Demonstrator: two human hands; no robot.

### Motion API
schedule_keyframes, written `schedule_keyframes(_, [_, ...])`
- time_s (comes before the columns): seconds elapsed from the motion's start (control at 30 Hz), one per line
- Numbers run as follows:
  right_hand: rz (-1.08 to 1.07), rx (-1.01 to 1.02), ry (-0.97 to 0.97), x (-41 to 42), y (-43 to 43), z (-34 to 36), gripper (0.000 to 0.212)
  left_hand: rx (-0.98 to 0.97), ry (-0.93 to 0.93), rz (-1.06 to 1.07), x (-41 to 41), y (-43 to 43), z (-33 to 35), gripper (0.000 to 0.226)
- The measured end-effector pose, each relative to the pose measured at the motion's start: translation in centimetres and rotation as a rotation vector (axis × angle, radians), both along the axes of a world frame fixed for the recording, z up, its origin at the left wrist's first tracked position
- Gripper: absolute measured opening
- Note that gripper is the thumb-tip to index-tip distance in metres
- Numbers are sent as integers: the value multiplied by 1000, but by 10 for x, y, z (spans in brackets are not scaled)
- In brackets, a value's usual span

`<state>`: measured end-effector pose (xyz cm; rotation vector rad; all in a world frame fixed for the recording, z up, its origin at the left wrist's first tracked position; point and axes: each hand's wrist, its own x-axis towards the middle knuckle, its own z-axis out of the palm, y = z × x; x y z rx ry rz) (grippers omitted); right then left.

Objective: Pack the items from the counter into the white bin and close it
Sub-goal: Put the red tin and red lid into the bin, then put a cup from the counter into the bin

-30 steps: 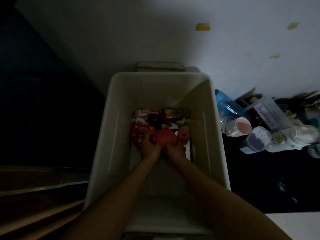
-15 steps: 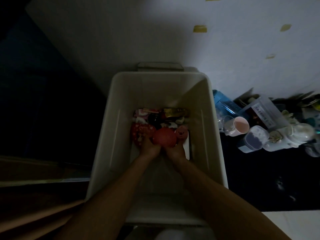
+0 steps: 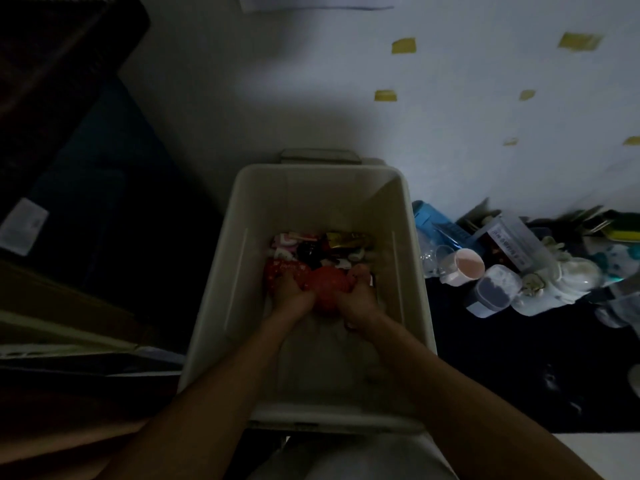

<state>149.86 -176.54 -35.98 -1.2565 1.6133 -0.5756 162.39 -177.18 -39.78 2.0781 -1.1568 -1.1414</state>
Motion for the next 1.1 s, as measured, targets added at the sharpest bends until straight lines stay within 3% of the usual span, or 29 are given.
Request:
schedule_keyframes(0.03, [-49, -30, -15, -2, -1, 1, 18, -59, -32, -19, -1, 2, 6, 47])
schedule_keyframes(0.1, [-57, -19, -91, -8, -2, 11, 17, -149, -71, -53, -2, 5, 14, 33])
schedule_keyframes(0.17, [-35, 0, -208, -18, -3, 16, 7, -188, 8, -34, -8, 8, 22, 31])
schedule_keyframes(0.47, [-43, -213, -236, -82, -16, 66, 40, -407, 260, -90, -61, -2, 75, 37])
schedule_keyframes(0.6, [-104, -291, -282, -124, -29, 84, 35, -503, 337, -107, -100, -21, 101, 38])
schedule_keyframes(0.87, [-268, -283, -208, -220, -30, 70, 37, -525, 342, -232, -196, -38, 116, 28])
schedule_keyframes(1.1, [-313, -155, -134, -290, -22, 21, 34, -364, 280, -372, -264, -36, 88, 30])
